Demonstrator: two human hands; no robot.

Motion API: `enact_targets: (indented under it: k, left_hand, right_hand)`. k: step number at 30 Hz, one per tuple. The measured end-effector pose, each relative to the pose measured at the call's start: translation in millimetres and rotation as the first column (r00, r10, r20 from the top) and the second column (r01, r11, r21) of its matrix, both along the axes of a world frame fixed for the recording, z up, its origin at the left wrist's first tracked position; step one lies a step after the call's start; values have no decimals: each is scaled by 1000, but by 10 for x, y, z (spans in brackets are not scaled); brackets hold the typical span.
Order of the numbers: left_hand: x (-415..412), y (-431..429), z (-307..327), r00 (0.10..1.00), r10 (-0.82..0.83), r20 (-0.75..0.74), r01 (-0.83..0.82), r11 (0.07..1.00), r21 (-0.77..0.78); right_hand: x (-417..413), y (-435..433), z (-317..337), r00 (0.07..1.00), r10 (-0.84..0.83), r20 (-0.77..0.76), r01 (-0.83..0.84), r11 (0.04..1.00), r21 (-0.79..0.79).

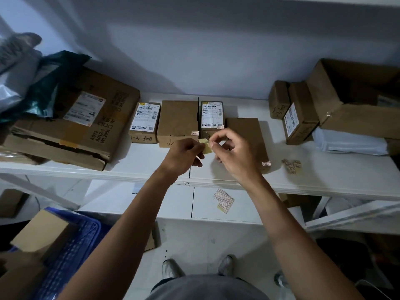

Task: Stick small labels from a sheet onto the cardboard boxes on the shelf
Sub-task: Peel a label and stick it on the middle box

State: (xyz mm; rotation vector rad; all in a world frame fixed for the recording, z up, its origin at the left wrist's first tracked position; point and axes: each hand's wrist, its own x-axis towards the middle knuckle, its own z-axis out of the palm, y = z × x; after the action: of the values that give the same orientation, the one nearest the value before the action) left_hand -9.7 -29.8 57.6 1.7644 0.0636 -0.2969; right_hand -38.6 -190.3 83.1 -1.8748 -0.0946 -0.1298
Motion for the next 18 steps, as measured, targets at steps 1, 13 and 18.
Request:
enact_targets:
  k: [1, 13, 18]
  left_hand:
    - [8, -12, -65, 1000, -21, 2, 20, 999, 38]
    - [82, -175, -385, 993, -114, -24, 114, 898, 424]
    - [130, -251, -423, 992, -123, -23, 120, 884, 452]
  right_hand:
    - [19, -8, -9, 1000, 0, -16, 0, 1000, 17]
    - [391, -10, -110, 991, 34, -127, -26, 998, 63]
    - [396, 35, -147, 989, 34, -145, -25, 998, 64]
